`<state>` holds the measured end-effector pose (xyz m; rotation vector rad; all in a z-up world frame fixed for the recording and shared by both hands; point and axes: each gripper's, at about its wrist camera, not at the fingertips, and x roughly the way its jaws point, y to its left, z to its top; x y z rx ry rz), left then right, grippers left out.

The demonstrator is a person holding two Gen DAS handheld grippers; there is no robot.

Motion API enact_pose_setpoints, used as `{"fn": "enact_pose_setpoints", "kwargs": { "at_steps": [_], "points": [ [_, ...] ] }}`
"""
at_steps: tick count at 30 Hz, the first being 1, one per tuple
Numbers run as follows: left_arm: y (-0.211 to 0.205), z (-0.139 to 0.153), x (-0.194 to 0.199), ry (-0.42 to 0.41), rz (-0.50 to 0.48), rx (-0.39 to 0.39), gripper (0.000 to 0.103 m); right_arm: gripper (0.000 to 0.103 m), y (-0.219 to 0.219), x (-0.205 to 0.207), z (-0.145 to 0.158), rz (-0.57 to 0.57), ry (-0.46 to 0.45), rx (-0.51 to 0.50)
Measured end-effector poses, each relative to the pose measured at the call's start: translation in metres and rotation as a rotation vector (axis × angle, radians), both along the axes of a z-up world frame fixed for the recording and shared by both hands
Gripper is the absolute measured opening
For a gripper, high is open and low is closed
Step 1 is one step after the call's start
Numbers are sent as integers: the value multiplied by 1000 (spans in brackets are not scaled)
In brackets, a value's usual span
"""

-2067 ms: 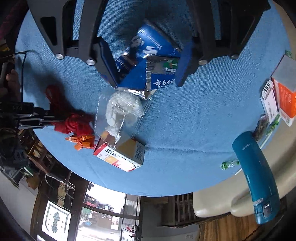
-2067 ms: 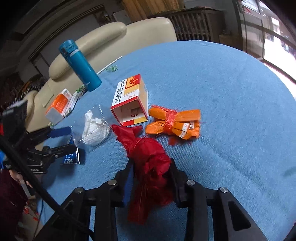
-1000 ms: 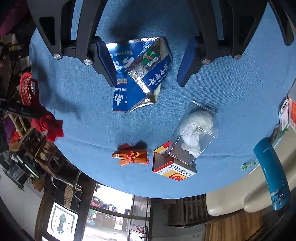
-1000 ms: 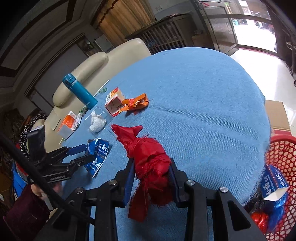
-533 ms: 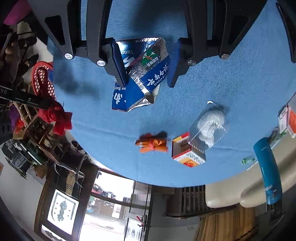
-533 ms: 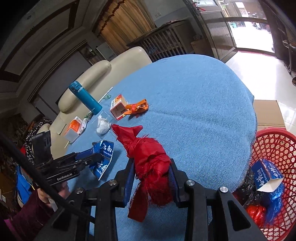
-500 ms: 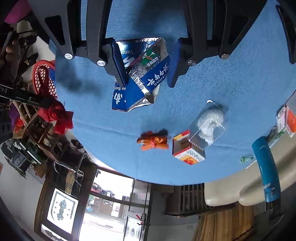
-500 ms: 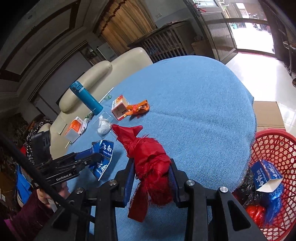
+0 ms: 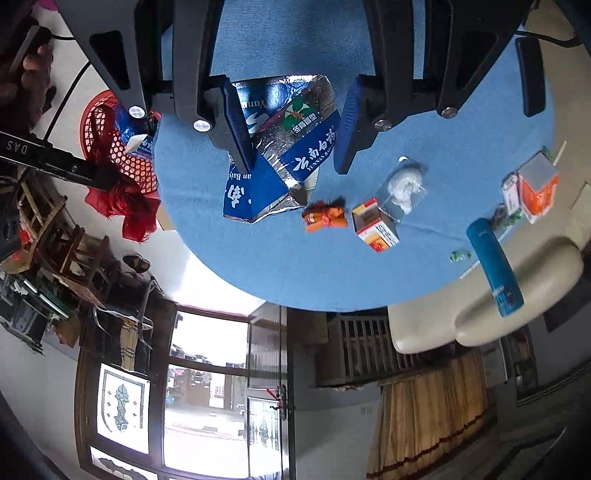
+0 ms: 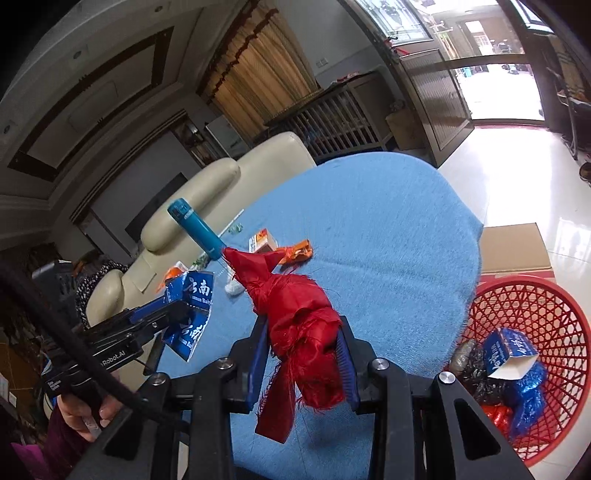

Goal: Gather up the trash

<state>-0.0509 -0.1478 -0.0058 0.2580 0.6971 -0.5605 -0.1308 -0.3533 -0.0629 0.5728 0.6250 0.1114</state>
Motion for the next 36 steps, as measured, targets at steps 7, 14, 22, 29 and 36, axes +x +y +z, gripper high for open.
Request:
{"fn": "enact_pose_setpoints", "kwargs": {
  "at_steps": [7,14,22,29,36],
  "points": [
    [-11,27,-22,-92,69,54,47,37,-10,-26,23,-42,-55,-7],
    [-19,43,-51,-168,66,76,47,37,-15,-45,36,-69,-96,-28],
    [-37,54,-73,-226,36,94,47,37,-26,-59,41,-93,-125,-20],
    [-49,56,-78,-239,17,109,47,37,-37,-70,40,-118,-138,4],
    [-58,54,-81,-248,-3,131,47,37,-48,-78,37,-146,-142,20]
  ]
}}
